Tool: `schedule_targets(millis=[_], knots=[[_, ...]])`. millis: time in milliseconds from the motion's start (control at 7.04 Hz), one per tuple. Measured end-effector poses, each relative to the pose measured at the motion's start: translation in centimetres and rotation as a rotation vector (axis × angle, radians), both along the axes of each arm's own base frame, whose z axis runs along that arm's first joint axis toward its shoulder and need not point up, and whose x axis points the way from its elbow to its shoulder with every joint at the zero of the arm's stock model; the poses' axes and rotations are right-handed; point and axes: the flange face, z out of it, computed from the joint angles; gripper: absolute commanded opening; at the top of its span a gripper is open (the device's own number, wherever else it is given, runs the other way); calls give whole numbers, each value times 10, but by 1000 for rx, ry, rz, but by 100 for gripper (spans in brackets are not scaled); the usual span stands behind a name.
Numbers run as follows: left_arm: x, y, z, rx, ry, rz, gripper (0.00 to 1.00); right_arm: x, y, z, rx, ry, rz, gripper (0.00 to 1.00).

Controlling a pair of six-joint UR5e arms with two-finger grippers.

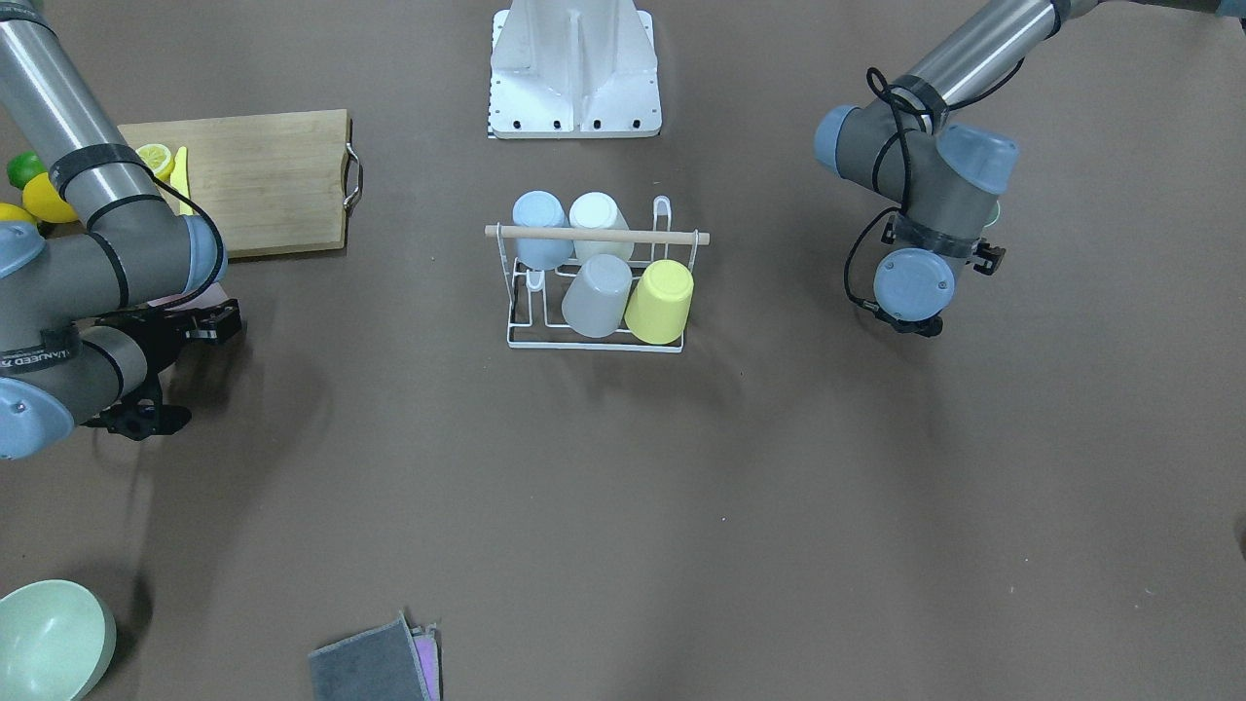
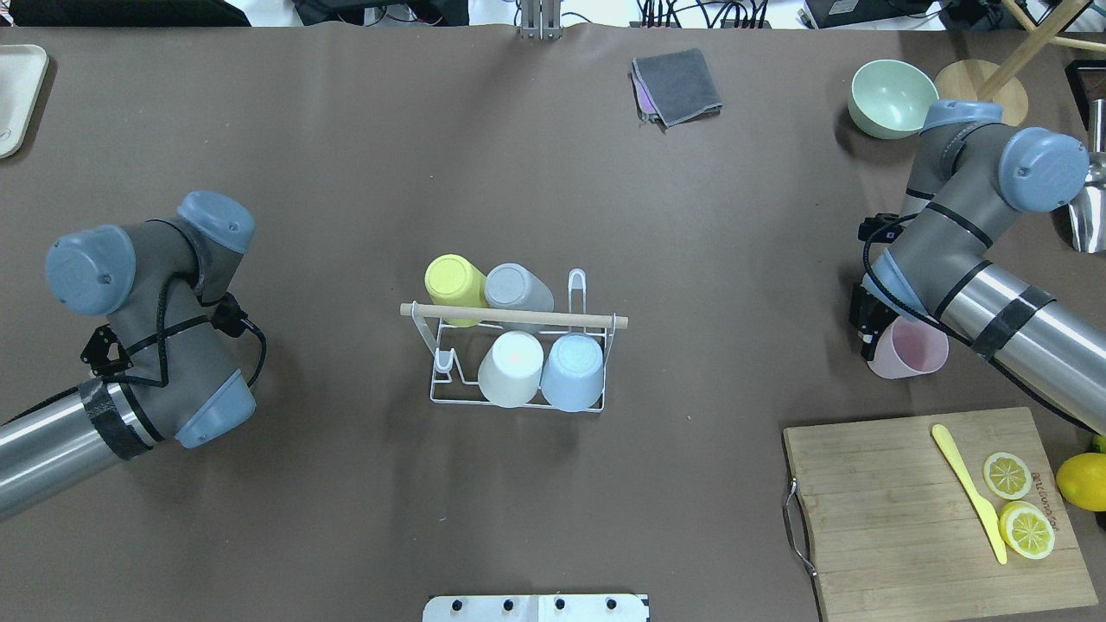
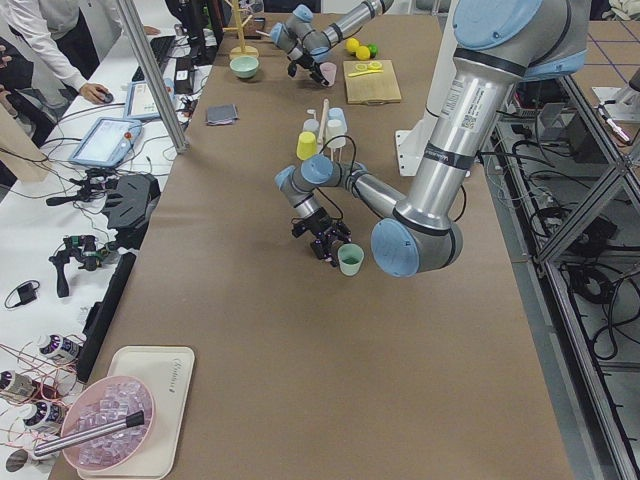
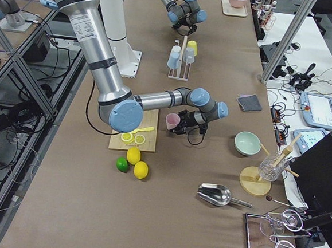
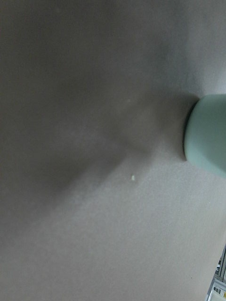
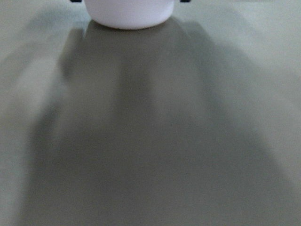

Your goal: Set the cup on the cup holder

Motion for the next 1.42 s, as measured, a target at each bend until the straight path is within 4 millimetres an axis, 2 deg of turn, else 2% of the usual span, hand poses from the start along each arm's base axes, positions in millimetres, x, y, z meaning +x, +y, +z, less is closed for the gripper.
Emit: schedule_targets(millis=[568, 852, 1137, 1421], knots=[[-1, 11, 9, -9, -9, 11, 97, 2, 1, 0, -14, -12, 15, 38], [-1, 15, 13, -19, -9, 12, 84, 11, -7, -2, -3, -42, 45, 38], [-1, 18, 13, -37, -1, 5, 68, 34, -20, 5, 55, -86, 89, 38], [-2, 18, 12, -43, 4, 1, 67, 80, -43, 5, 130, -145, 175, 38]])
